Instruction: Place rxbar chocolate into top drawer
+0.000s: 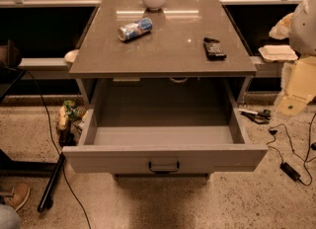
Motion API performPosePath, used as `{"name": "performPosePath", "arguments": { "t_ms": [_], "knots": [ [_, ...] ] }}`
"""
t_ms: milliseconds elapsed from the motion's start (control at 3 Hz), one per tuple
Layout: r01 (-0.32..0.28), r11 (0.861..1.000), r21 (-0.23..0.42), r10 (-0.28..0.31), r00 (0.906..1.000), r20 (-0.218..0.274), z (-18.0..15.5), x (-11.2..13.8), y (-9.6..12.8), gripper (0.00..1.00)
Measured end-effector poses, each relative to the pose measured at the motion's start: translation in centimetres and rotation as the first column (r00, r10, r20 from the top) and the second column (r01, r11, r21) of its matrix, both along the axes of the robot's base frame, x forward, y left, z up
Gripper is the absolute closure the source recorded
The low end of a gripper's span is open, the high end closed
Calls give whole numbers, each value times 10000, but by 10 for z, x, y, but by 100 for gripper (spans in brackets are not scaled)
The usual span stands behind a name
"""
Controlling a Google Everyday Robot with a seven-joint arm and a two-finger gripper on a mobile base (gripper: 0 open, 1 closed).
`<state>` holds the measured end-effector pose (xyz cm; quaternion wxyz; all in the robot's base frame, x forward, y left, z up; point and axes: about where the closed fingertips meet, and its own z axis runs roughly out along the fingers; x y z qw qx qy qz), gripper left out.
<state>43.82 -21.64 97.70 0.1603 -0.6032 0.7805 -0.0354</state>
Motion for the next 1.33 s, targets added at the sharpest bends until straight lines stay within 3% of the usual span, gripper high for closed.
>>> {"name": "performPosePath", "arguments": {
  "t_ms": [333, 667, 1000, 1333],
  "knots": [
    [0, 10000, 0, 0, 10000, 0, 0, 0, 0, 0],
    [176, 9995, 252, -182, 9995, 255, -1, 16, -3, 0],
    [628, 9947, 817, -673, 9964, 525, -12, 54, -6, 0],
    [636, 9943, 861, -683, 9963, 530, -13, 57, -6, 0]
  ]
}}
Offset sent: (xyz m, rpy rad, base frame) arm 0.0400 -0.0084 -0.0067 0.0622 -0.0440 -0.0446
